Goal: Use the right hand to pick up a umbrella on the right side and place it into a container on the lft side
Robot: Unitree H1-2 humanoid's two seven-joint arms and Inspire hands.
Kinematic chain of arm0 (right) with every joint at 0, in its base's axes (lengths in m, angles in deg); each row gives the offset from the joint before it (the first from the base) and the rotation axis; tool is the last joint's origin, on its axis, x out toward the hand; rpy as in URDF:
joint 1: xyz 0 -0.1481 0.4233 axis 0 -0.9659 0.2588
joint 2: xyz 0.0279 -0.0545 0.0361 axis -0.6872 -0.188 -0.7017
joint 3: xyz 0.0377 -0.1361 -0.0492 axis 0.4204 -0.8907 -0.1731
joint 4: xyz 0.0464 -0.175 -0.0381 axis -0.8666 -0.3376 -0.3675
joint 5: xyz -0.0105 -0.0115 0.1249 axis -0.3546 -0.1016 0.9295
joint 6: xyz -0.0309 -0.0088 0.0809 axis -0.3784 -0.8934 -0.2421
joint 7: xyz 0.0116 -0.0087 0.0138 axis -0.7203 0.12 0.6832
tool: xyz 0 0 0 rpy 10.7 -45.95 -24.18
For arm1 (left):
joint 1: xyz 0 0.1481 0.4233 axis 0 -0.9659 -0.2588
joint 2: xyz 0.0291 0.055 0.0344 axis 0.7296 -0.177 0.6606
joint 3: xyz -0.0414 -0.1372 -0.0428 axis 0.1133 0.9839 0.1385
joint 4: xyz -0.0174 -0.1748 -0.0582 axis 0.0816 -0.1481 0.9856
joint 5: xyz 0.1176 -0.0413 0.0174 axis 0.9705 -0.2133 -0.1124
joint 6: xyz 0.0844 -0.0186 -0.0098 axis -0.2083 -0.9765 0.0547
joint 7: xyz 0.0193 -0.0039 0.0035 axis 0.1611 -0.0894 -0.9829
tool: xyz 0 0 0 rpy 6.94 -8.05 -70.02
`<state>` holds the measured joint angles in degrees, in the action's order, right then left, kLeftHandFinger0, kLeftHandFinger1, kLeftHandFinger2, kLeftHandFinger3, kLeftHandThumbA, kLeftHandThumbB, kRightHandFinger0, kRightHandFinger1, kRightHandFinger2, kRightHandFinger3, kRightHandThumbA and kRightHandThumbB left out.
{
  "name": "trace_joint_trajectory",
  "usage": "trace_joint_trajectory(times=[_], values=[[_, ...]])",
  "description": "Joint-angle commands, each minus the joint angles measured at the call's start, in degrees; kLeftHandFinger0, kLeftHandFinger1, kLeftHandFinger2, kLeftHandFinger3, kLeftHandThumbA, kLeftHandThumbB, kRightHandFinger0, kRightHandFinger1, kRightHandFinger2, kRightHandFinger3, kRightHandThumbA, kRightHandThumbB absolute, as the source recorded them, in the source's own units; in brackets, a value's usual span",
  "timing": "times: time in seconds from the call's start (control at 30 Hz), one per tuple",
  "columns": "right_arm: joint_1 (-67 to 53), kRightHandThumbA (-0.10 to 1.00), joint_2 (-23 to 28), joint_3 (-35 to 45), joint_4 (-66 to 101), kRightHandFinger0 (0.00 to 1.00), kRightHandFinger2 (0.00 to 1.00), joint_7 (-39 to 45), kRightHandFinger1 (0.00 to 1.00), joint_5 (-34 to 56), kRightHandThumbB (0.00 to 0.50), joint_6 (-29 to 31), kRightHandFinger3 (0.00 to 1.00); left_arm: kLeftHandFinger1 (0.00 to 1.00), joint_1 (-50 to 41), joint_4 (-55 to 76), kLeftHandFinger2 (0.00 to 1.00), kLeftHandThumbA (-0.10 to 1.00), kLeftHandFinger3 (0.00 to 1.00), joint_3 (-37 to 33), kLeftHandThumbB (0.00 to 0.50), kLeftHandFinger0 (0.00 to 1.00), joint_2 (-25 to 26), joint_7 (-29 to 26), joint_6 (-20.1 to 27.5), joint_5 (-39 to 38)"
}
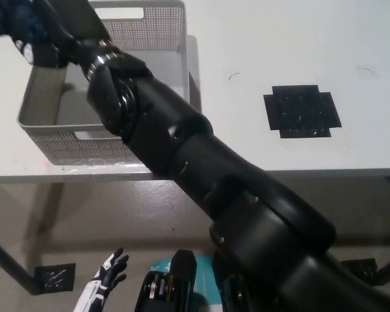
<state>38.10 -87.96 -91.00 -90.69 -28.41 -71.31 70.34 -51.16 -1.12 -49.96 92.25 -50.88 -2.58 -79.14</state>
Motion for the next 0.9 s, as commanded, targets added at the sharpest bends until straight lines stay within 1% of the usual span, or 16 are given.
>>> trace_joint_trajectory(times=[0.0, 0.07, 0.1, 0.13, 0.2, 0.3, 0.33, 0.37, 0.4, 0.43, 0.47, 0.5, 0.6, 0.67, 0.7, 0.87], values=[[2.0, -0.10, 1.2, 0.0, 0.0, 0.04, 0.57, -0.5, 0.13, -0.1, 0.200, 2.1, 0.48, 1.00, 0.5, 1.7, 1.00, 0.99, 1.00, -0.7, 0.127, 1.00, -0.1, 1.7, 0.0, -1.7], [1.0, -0.10, 1.9, -0.1, -0.5, 0.00, 0.44, -0.9, 0.08, -0.3, 0.152, 2.8, 0.37, 1.00, 0.6, 1.3, 1.00, 1.00, 1.00, -1.1, 0.142, 1.00, -0.1, 1.4, 0.8, -0.5], [0.8, -0.10, 2.2, -0.1, -0.6, 0.04, 0.41, -0.9, 0.09, -0.3, 0.149, 2.7, 0.37, 1.00, 0.7, 1.1, 1.00, 1.00, 1.00, -1.1, 0.148, 1.00, -0.1, 1.3, 0.9, -0.3], [0.7, -0.10, 2.4, -0.2, -0.8, 0.03, 0.35, -0.8, 0.09, -0.4, 0.156, 2.5, 0.32, 1.00, 0.7, 1.1, 1.00, 1.00, 1.00, -1.2, 0.156, 1.00, -0.1, 1.2, 0.9, -0.1], [0.4, -0.10, 2.8, -0.6, -1.1, 0.00, 0.26, -1.4, 0.00, -0.9, 0.162, 2.3, 0.24, 1.00, 0.8, 1.0, 1.00, 1.00, 1.00, -1.4, 0.160, 1.00, 0.0, 1.4, 1.0, 0.0], [-0.3, -0.10, 3.2, -1.0, -1.4, 0.00, 0.19, -2.3, 0.00, -1.4, 0.176, 2.0, 0.19, 1.00, 0.6, 1.6, 1.00, 1.00, 1.00, -1.6, 0.161, 1.00, 0.0, 1.5, 0.4, -0.1], [-0.4, 0.02, 3.3, -0.8, -1.5, 0.00, 0.26, -1.7, 0.01, -1.1, 0.197, 1.6, 0.27, 1.00, 0.5, 1.7, 1.00, 1.00, 1.00, -1.7, 0.166, 1.00, 0.1, 1.6, 0.4, -0.1], [-0.2, 0.24, 3.4, -0.2, -1.6, 0.10, 0.39, 0.8, 0.15, -0.2, 0.245, 0.6, 0.48, 1.00, 0.6, 1.8, 1.00, 1.00, 1.00, -1.8, 0.162, 1.00, 0.3, 1.6, 0.4, 0.2], [0.1, 0.54, 3.8, 0.1, -1.5, 0.38, 0.74, 4.3, 0.48, 0.4, 0.321, 0.3, 0.86, 1.00, 0.8, 1.9, 1.00, 1.00, 1.00, -1.9, 0.162, 1.00, 0.4, 1.6, 0.2, 0.3], [0.2, 0.63, 4.0, 0.2, -1.4, 0.57, 0.83, 5.5, 0.62, 0.5, 0.326, 0.3, 1.00, 1.00, 0.9, 1.9, 1.00, 1.00, 1.00, -1.9, 0.162, 1.00, 0.4, 1.6, 0.1, 0.3], [0.5, 0.81, 4.3, 0.6, -1.4, 1.00, 1.00, 9.8, 1.00, 1.4, 0.392, 0.1, 1.00, 1.00, 1.1, 2.0, 1.00, 1.00, 1.00, -2.0, 0.163, 1.00, 0.5, 1.7, -0.2, 0.2], [0.6, 0.84, 4.5, 0.9, -1.2, 1.00, 1.00, 11.2, 1.00, 1.8, 0.420, 0.0, 1.00, 1.00, 1.2, 2.0, 1.00, 1.00, 1.00, -2.1, 0.163, 1.00, 0.5, 1.7, -0.3, 0.1], [0.8, 0.96, 5.1, 0.1, -0.9, 1.00, 1.00, 12.9, 1.00, 0.8, 0.438, -0.1, 1.00, 1.00, 1.7, 2.1, 1.00, 1.00, 1.00, -2.4, 0.171, 1.00, 0.7, 1.8, -0.4, 0.5], [0.7, 0.98, 5.4, 0.3, -0.6, 1.00, 1.00, 13.6, 1.00, 0.9, 0.451, -0.6, 1.00, 1.00, 1.8, 2.5, 1.00, 1.00, 1.00, -2.7, 0.164, 1.00, 1.0, 1.9, -0.6, 0.7], [0.6, 1.00, 5.6, 0.5, -0.4, 1.00, 1.00, 14.6, 1.00, 1.2, 0.470, -1.1, 1.00, 1.00, 1.8, 2.6, 1.00, 1.00, 1.00, -2.8, 0.176, 1.00, 0.9, 2.3, -1.0, -0.1], [-0.5, 1.00, 6.9, 1.0, 0.5, 1.00, 1.00, 16.3, 1.00, 1.5, 0.480, -2.3, 1.00, 1.00, 2.0, 2.1, 1.00, 1.00, 1.00, -3.4, 0.175, 1.00, 1.1, 2.9, -0.1, 0.0]])
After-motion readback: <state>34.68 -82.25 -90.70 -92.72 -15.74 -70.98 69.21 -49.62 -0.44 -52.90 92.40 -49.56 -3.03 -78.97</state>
